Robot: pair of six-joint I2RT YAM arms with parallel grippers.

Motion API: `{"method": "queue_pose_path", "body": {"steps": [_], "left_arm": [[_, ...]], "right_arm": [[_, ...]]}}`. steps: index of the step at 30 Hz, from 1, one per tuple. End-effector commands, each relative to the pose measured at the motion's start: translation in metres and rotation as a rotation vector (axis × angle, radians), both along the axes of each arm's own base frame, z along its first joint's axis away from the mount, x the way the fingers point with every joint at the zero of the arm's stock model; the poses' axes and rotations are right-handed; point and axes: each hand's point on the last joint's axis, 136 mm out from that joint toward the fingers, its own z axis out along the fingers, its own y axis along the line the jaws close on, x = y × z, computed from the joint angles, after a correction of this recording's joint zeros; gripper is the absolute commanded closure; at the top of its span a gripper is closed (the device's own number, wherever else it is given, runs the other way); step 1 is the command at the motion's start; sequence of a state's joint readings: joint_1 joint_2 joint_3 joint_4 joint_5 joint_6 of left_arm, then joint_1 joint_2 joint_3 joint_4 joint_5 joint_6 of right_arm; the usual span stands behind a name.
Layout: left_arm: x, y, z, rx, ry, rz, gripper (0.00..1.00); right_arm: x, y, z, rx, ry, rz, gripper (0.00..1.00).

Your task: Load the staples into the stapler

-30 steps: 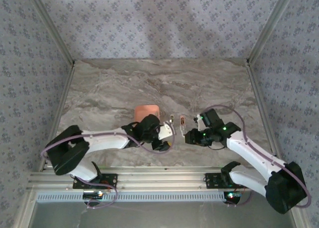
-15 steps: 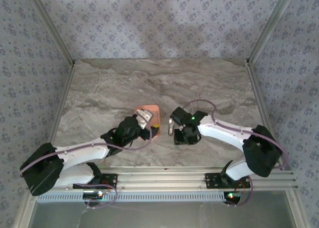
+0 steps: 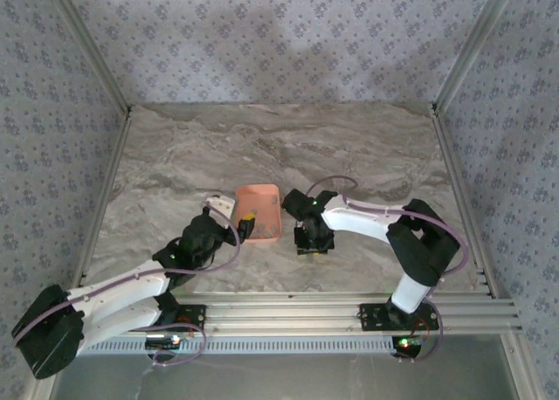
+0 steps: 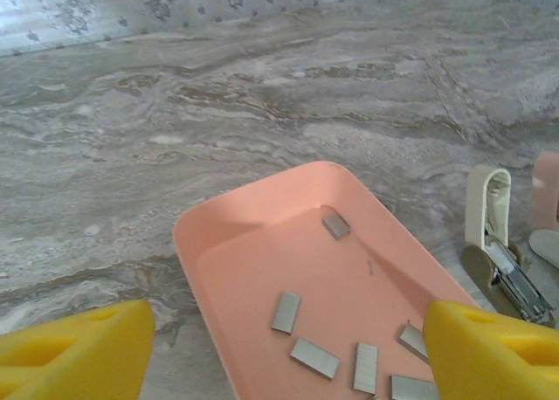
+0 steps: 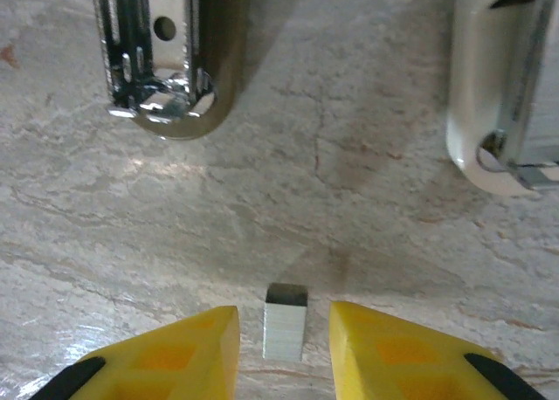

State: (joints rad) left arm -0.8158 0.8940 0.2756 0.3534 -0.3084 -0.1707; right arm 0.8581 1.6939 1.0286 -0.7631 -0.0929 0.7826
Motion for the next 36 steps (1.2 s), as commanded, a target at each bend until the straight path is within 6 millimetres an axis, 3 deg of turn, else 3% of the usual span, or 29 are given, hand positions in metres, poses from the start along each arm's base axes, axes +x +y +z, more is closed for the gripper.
{"method": "queue_pose_path", "body": {"steps": [1, 21, 27, 31, 36], "left_arm": [[0.000, 0.012, -0.003, -0.008, 0.003, 0.041, 0.19], [0.002, 0.015, -0.005, -0.008, 0.004, 0.038, 0.18], [0.001, 0.017, -0.006, -0.001, 0.003, 0.038, 0.19], [0.000, 0.019, -0.007, -0.006, -0.001, 0.042, 0.18], [0.000, 0.020, -0.010, -0.009, 0.002, 0.046, 0.18]], "right_arm": [[-0.002, -0.001, 0.000, -0.032, 0.024, -0.015, 0.69], [-0.015, -0.005, -0.016, -0.124, 0.099, -0.009, 0.76], [-0.014, -0.007, -0.019, -0.132, 0.084, -0.009, 0.83], [-0.004, -0.008, -0.006, -0.109, 0.008, -0.032, 0.85], [0.015, -0.007, 0.028, -0.020, -0.157, -0.111, 0.86]]}}
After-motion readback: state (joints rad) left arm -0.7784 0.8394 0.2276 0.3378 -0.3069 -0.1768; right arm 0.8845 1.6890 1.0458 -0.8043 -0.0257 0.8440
